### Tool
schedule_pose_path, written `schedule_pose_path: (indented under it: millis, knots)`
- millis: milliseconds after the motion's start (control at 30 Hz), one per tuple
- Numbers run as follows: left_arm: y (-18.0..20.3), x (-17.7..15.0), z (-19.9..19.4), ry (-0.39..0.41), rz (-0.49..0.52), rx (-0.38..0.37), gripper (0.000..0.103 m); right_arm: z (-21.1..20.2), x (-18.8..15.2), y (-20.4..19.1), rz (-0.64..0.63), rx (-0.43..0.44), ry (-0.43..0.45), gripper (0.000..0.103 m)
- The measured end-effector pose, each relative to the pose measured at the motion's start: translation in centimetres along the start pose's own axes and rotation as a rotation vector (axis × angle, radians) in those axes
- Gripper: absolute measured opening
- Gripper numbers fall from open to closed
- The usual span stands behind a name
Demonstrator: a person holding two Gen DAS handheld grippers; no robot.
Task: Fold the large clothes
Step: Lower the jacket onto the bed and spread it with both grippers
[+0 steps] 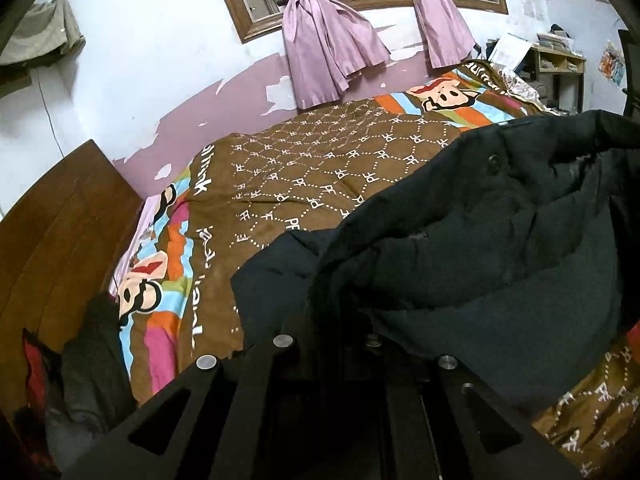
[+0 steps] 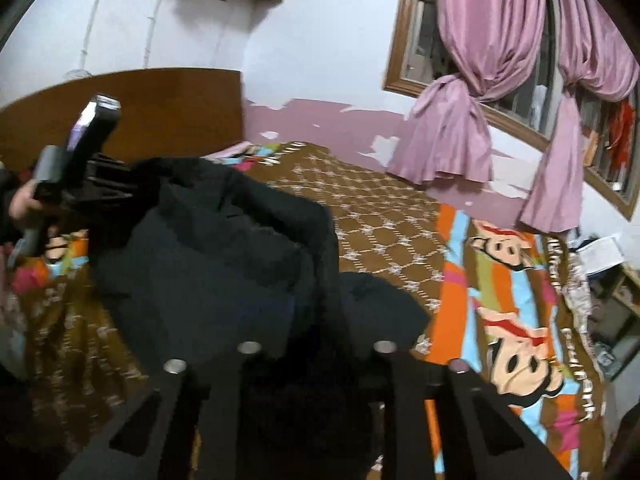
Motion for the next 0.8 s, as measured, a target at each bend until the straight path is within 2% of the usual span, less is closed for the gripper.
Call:
schedule_pose_path:
  millis: [100,367,500,700,800]
  knots:
    - [-0.1,0.7,2.3,-0.009,0.015,0.011,0.006,3.1,0.6,2.3,0.009,-0.056,-0.016,0.013]
    - [-0.1,1.1,9.7,-0.06,0.013,0.001,0.006,11.5,0.3,5.4,0.042,-0.094,-0.132,0.009]
    - [-0.3,0.7,12.8,-0.095,0.007,0.006,0.007,14.7,0.0,6.7,0.033,-0.123,-0.148,0.009]
    - [0.0,0.6,14.2,-0.089,-0.005,-0.003,0.01,16.9,-1.7,8.1,0.112,-0.126,-0.125,0.009]
    - [-0.2,0.5,13.8,-0.076,-0.019,-0.015,0.014,17.0,-2.6,8.3,0.134,-0.113,-0.109,0.014]
Point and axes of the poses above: each gripper's, at about its wrist camera, not at the fingertips, and z roughly the way its jaws point, y to its right, x to its top, the point moved 6 cm from there along z, roughly the way its jaws point, and after that the axes turned 4 degrees about x, right-handed, at the moved point
